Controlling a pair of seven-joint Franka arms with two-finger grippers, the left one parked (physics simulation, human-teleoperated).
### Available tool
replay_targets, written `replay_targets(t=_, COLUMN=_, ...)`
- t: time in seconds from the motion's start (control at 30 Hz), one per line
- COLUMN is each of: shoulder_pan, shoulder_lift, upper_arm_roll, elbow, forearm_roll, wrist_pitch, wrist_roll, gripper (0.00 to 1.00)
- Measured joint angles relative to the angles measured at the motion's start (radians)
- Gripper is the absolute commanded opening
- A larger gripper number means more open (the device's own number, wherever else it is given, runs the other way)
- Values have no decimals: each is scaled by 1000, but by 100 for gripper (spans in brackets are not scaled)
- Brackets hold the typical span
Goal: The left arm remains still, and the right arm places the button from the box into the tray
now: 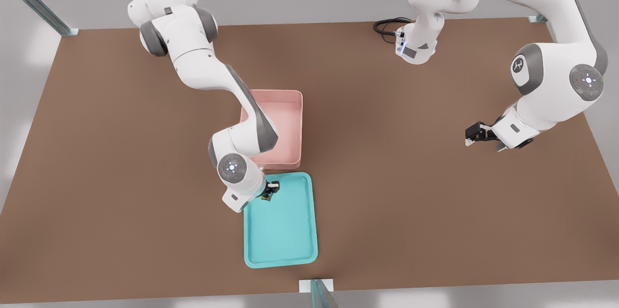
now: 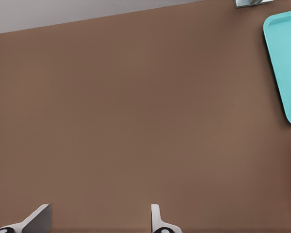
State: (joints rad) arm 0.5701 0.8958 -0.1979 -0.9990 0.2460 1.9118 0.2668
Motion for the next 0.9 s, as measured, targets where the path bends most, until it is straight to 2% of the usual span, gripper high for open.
replay_targets(t=0.03, shoulder_pan=0, shoulder_lift=7, upper_arm_roll=-5, elbow=7, forearm_roll=0, wrist_pitch=20, wrist_roll=-22, gripper=41)
replay_targets(t=0.07, shoulder_pan=0, shoulder_lift=11, upper_arm_roll=-8, elbow=11, forearm_roll=-2, wrist_pitch=40, wrist_roll=-45, gripper=50)
replay_targets(t=0.1, shoulder_pan=0, shoulder_lift=13, upper_arm_roll=-11, elbow=12, forearm_roll=-5, wrist_pitch=61, wrist_roll=-66, gripper=76)
replay_targets(t=0.17, shoulder_pan=0, shoulder_lift=15, upper_arm_roll=-13, elbow=14, forearm_roll=-9, wrist_pitch=100, wrist_roll=-105, gripper=100)
replay_targets(t=0.23, shoulder_pan=1, shoulder_lift=13, upper_arm_roll=-15, elbow=14, forearm_roll=-10, wrist_pitch=130, wrist_roll=-139, gripper=100)
replay_targets(t=0.33, shoulder_pan=-34, shoulder_lift=-94, upper_arm_roll=-26, elbow=7, forearm_roll=-8, wrist_pitch=44, wrist_roll=-172, gripper=100)
replay_targets(t=0.43, shoulder_pan=-186, shoulder_lift=-197, upper_arm_roll=-35, elbow=4, forearm_roll=-55, wrist_pitch=-145, wrist_roll=-189, gripper=100)
replay_targets(t=0.5, shoulder_pan=-353, shoulder_lift=-291, upper_arm_roll=-43, elbow=0, forearm_roll=-92, wrist_pitch=-271, wrist_roll=-202, gripper=100)
replay_targets(t=0.53, shoulder_pan=-407, shoulder_lift=-364, upper_arm_roll=-45, elbow=-70, forearm_roll=-112, wrist_pitch=-314, wrist_roll=-211, gripper=100)
replay_targets(t=0.6, shoulder_pan=-451, shoulder_lift=-619, upper_arm_roll=-43, elbow=-397, forearm_roll=-139, wrist_pitch=-347, wrist_roll=-228, gripper=100)
replay_targets(t=0.63, shoulder_pan=-464, shoulder_lift=-701, upper_arm_roll=-39, elbow=-493, forearm_roll=-150, wrist_pitch=-359, wrist_roll=-236, gripper=100)
replay_targets(t=0.67, shoulder_pan=-465, shoulder_lift=-732, upper_arm_roll=-29, elbow=-538, forearm_roll=-165, wrist_pitch=-367, wrist_roll=-243, gripper=100)
replay_targets(t=0.8, shoulder_pan=-345, shoulder_lift=-706, upper_arm_roll=-5, elbow=-545, forearm_roll=-193, wrist_pitch=-394, wrist_roll=-258, gripper=100)
replay_targets(t=0.9, shoulder_pan=-352, shoulder_lift=-685, upper_arm_roll=-7, elbow=-536, forearm_roll=-198, wrist_pitch=-406, wrist_roll=-267, gripper=100)
